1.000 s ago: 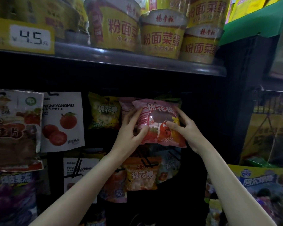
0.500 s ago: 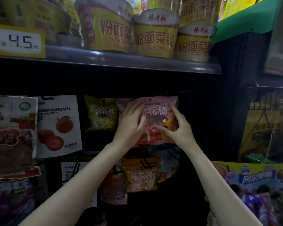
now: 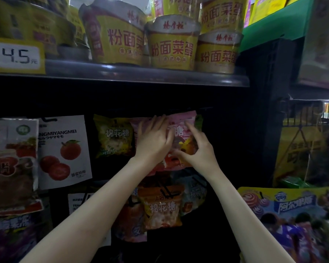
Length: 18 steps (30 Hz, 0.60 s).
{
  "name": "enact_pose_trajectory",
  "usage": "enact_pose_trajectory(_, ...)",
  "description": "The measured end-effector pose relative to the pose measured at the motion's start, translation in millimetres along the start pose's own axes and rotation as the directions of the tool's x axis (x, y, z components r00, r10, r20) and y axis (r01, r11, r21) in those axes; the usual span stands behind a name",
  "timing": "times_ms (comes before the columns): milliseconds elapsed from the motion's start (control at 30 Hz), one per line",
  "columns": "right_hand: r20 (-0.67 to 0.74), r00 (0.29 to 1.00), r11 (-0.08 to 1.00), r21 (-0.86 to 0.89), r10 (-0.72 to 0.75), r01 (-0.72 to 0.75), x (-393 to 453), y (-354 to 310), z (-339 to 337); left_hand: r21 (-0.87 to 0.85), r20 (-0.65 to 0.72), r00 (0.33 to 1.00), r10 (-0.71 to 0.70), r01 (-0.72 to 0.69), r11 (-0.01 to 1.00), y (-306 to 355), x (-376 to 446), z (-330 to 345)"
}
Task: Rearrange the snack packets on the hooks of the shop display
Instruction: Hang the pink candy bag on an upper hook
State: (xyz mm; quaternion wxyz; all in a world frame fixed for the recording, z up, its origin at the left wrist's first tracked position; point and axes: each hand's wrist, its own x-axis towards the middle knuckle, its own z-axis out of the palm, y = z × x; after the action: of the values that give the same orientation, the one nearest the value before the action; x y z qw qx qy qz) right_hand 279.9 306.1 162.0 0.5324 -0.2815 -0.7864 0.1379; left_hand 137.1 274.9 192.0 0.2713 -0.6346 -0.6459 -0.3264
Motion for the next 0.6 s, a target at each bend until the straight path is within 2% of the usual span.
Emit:
enact_pose_trajectory(167, 0.008, 0.997, 0.995, 0.057, 0.077, -0.077, -0.1, 4.8, -2.9, -0.109, 0.063, 0.995, 0.08, -0.073, 0.991, -4.6, 1.4, -3.8)
enact_pose_trajectory(333, 0.026, 0.992, 0.99, 0.063, 0.124, -0.126, 4.0, 9.2, 1.0, -0.074, 0.104, 0.994, 0.04, -0.033, 0.997, -11.2, 5.0, 5.5)
enact_pose_trajectory(433, 0.063, 0.987, 0.989, 0.005, 0.148, -0.149, 12.8, 9.3, 9.4, -0.054, 0.173, 0.985, 0.004, 0.005, 0.999, -21.2, 9.3, 14.4)
enact_pose_trajectory(600, 0.059, 0.975, 0.961, -0.192, 0.213, -0.198, 28.6, 1.9, 42.1, -0.119, 0.132, 0.989, -0.073, 0.089, 0.989, -38.1, -17.4, 19.1)
